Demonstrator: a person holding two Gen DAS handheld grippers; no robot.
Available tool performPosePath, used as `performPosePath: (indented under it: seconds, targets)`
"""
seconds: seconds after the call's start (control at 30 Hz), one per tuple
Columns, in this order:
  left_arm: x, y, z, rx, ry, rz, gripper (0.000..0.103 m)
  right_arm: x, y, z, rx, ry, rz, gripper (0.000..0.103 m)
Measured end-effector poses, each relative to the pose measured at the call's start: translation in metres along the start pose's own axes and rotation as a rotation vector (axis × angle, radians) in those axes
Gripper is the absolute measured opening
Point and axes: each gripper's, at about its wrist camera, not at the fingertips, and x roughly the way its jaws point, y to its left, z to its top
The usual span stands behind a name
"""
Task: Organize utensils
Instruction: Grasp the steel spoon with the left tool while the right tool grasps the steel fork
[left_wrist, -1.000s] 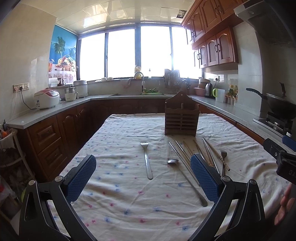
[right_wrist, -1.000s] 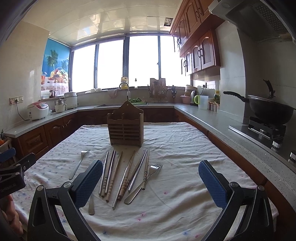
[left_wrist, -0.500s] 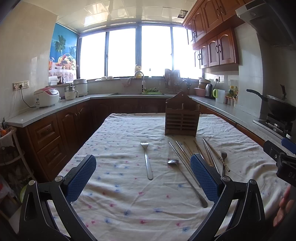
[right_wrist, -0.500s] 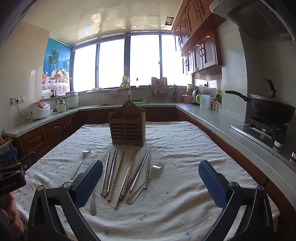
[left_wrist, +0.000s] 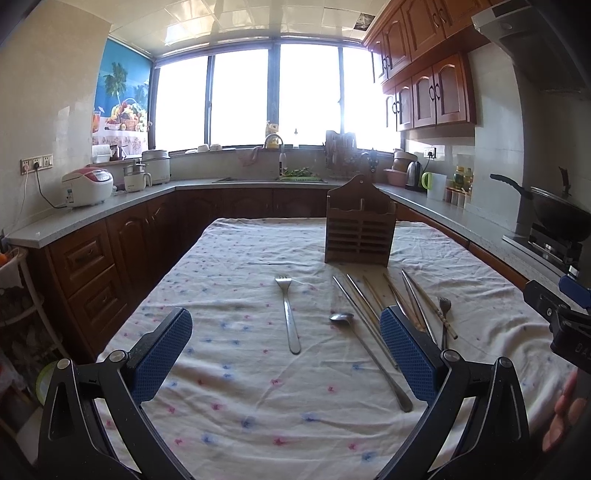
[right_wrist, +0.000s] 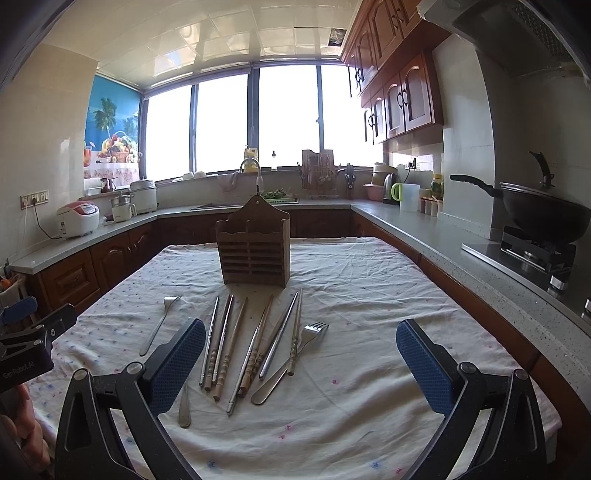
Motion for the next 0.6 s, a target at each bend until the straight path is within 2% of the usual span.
performPosePath:
  seconds: [0.27, 0.43, 0.6]
  targets:
    - [0.030, 0.005, 0.009, -0.033, 0.117, -0.030, 0.103, 0.018, -0.008, 0.007, 0.037, 0.069, 0.029, 0.103]
    - [0.058, 0.007, 0.017, -0.068, 0.199, -0.080, 0.103, 0.034, -0.014, 0.014, 0.056, 0.108, 0.054, 0.103]
    - [0.084, 0.002, 0.021, -0.092, 0.275, -0.133, 0.103, 0.061, -0.025, 0.017, 0.107, 0.184, 0.086, 0.103]
